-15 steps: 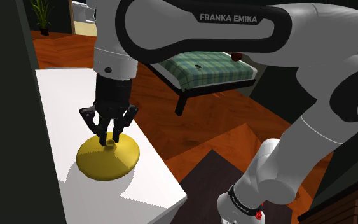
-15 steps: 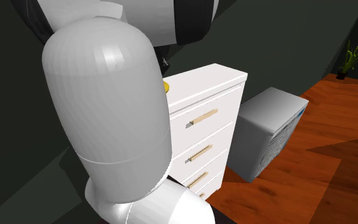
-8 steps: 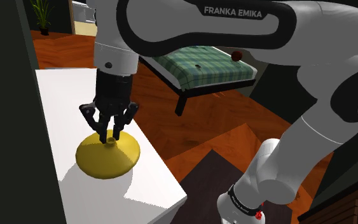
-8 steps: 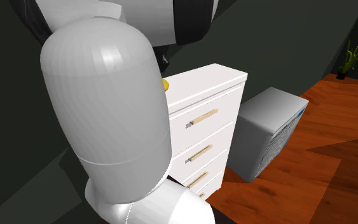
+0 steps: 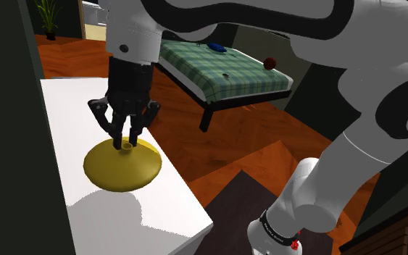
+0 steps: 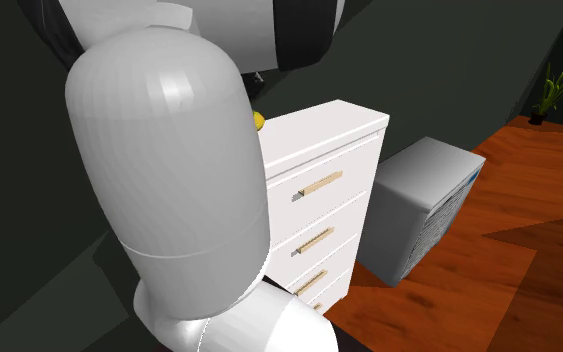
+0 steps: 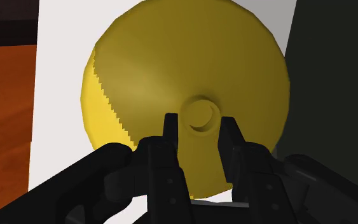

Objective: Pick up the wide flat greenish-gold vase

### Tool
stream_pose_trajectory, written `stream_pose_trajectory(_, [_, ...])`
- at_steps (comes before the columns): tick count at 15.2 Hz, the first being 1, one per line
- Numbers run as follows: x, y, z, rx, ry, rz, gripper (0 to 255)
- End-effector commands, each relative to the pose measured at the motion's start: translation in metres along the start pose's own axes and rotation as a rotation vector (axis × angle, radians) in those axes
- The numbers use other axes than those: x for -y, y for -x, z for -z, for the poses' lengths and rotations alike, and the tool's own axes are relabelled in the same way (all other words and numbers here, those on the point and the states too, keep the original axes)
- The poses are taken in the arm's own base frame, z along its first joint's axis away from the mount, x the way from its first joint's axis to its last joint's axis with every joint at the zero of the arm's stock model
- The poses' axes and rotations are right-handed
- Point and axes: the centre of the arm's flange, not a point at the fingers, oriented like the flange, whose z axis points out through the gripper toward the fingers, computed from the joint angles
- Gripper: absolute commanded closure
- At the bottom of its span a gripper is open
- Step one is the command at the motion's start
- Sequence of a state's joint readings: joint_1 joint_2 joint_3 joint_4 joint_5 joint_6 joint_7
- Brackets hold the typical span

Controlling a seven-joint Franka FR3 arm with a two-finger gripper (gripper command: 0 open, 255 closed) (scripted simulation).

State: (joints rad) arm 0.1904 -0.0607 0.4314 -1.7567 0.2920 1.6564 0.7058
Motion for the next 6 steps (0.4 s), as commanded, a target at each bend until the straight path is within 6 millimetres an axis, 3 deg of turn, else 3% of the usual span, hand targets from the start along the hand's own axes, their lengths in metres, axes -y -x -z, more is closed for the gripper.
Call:
stream_pose_trajectory(1, [0.002, 0.002, 0.010, 0.000, 0.000, 0.000, 255])
stream_pose_trajectory(6, [0.005, 0.006, 0.026, 0.000, 0.000, 0.000, 255])
